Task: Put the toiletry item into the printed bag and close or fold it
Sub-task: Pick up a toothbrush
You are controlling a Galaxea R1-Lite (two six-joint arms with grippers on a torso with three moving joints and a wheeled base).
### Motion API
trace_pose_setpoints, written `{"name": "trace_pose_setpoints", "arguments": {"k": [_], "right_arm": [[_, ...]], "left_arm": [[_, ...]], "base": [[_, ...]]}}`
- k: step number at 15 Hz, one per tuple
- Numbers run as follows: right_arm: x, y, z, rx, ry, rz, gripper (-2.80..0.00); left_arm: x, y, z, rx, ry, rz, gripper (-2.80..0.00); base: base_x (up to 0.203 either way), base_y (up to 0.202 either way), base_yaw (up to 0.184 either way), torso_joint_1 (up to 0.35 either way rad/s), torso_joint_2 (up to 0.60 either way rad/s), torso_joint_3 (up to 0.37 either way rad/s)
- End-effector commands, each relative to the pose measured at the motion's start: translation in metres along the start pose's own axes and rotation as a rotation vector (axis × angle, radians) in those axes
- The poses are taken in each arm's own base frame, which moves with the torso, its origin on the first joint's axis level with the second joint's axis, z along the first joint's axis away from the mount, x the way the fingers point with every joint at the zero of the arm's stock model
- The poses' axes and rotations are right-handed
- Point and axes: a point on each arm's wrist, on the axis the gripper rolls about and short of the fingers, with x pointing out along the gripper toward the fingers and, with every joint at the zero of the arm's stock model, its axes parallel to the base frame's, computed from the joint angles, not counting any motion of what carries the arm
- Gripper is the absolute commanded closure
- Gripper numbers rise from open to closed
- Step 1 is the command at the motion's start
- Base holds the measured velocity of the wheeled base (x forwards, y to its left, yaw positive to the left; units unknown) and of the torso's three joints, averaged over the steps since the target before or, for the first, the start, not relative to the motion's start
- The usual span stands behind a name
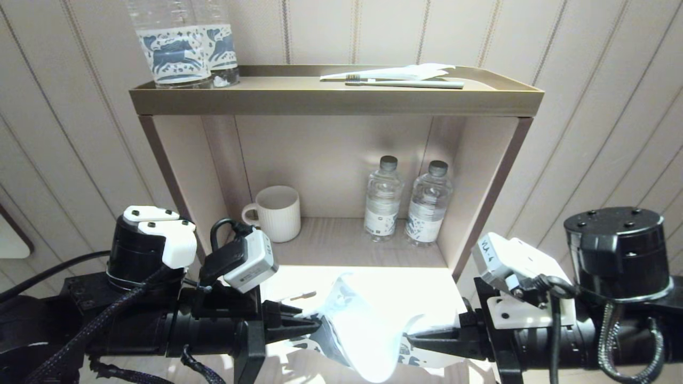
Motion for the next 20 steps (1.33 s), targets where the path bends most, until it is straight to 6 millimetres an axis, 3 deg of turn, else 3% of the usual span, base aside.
{"name": "trace_pose_setpoints", "arguments": {"k": [1,7,8,14,20], "right_arm": [[0.001,-0.001,0.0,-0.001,0.0,0.003,0.0],[0.0,-0.001,0.0,-0.003,-0.003,-0.001,0.0],[0.0,-0.002,0.0,-0.002,-0.003,-0.002,0.0],[-0.004,-0.003,0.004,-0.012,-0.018,-0.016,0.0],[-0.021,-0.012,0.011,-0.022,-0.058,-0.093,0.0]], "left_arm": [[0.0,0.0,0.0,0.002,-0.004,-0.002,0.0],[0.0,0.0,0.0,-0.003,-0.002,-0.001,0.0],[0.0,0.0,-0.001,-0.004,0.0,-0.002,-2.8],[-0.001,0.0,0.0,0.002,-0.006,0.005,-2.8],[-0.009,0.002,-0.002,-0.004,0.003,0.078,-2.8]], "base": [[0.0,0.0,0.0,0.0,0.0,0.0],[0.0,0.0,0.0,0.0,0.0,0.0],[0.0,0.0,0.0,0.0,0.0,0.0],[0.0,0.0,0.0,0.0,0.0,0.0],[0.0,0.0,0.0,0.0,0.0,0.0]]}}
